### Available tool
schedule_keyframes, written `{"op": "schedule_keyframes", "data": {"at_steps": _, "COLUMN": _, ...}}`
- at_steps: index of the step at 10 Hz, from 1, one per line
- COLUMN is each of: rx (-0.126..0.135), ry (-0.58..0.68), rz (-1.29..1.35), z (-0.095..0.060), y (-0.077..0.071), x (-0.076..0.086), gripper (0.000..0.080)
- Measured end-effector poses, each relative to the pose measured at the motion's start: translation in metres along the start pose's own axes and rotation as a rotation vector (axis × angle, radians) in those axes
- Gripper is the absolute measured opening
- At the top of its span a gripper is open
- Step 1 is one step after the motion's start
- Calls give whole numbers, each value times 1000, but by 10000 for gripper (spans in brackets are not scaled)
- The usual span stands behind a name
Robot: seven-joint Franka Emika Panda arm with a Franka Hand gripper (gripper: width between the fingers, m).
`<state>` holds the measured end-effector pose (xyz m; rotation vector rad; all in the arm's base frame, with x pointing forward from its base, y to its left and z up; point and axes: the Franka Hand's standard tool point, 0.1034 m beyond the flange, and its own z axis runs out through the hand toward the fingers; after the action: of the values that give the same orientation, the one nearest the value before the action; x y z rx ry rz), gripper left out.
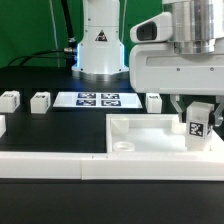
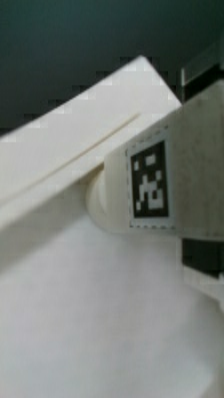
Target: Assemble square table
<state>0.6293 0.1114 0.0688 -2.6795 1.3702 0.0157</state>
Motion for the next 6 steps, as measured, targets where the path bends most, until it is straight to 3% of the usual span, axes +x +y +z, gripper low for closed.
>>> {"op": "schedule_keyframes", "data": {"at_steps": 4, "rx": -8, "ry": -6, "rz": 52, "z": 0, "y": 0, "x": -1, "gripper": 290}}
{"op": "schedule_keyframes", "data": {"at_steps": 5, "rx": -8, "ry": -6, "rz": 52, "z": 0, "y": 0, "x": -1, "gripper": 374}}
{"op": "schedule_keyframes", "data": {"at_steps": 6, "rx": -8, "ry": -6, "rz": 52, "z": 0, "y": 0, "x": -1, "gripper": 374}}
